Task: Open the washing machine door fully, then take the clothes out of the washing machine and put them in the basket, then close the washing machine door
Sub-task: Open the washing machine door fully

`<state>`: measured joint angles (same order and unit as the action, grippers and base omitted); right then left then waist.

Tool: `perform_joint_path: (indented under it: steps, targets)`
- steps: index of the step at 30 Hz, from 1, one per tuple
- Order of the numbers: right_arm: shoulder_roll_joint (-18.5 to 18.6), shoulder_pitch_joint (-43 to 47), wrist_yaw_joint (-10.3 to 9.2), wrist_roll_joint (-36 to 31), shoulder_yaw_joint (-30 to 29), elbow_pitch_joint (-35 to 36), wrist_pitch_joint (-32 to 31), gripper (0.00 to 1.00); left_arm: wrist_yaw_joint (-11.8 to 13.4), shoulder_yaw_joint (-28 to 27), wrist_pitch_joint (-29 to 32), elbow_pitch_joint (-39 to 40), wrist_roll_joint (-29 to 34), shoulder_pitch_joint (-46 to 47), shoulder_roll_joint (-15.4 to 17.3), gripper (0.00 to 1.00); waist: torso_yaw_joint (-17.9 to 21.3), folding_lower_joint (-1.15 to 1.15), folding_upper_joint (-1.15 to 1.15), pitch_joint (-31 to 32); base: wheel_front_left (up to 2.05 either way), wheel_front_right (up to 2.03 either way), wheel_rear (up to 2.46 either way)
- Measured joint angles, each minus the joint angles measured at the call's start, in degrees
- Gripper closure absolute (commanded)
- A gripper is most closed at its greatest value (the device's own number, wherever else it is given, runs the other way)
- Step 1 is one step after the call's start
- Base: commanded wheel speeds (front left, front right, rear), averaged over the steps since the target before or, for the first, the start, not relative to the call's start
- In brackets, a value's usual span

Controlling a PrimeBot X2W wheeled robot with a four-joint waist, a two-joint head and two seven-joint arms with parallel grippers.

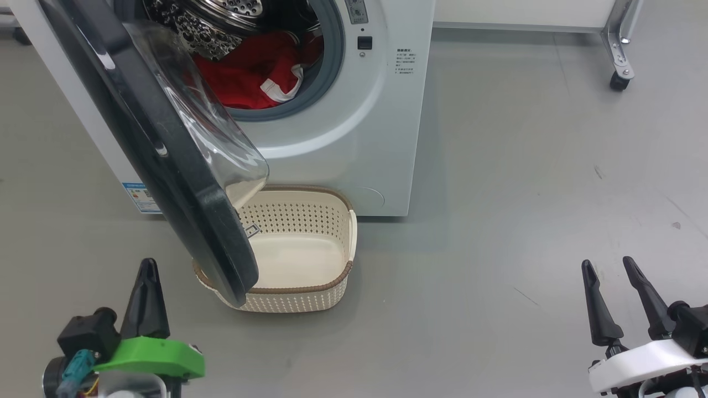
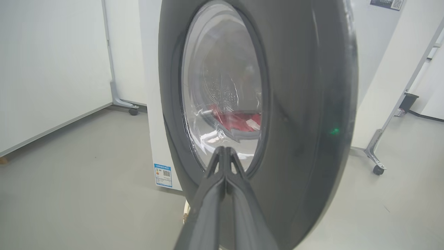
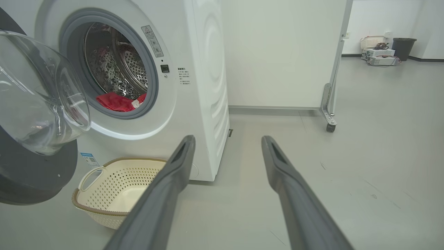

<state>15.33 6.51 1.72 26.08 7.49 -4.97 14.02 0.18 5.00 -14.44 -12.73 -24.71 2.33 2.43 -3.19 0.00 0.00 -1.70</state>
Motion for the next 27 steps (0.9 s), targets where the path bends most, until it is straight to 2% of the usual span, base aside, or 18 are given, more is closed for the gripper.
perform_joint_path:
  steps: [15, 27]
  targets:
    - [-1.4, 0.0, 0.74, -1.0, -0.5, -0.7, 0.0, 0.00, 0.0, -3.7, -0.2, 8.8, 3.0, 7.4, -0.1, 1.00, 0.2, 0.00, 0.00, 0.7, 0.00, 0.00, 0.00]
    - [-2.3, 0.0, 1.42, -1.5, -0.6, -1.6, 0.0, 0.00, -1.1, -1.2, -0.3, 12.3, 4.4, 12.2, 0.0, 1.00, 1.0, 0.00, 0.00, 1.4, 0.00, 0.00, 0.00]
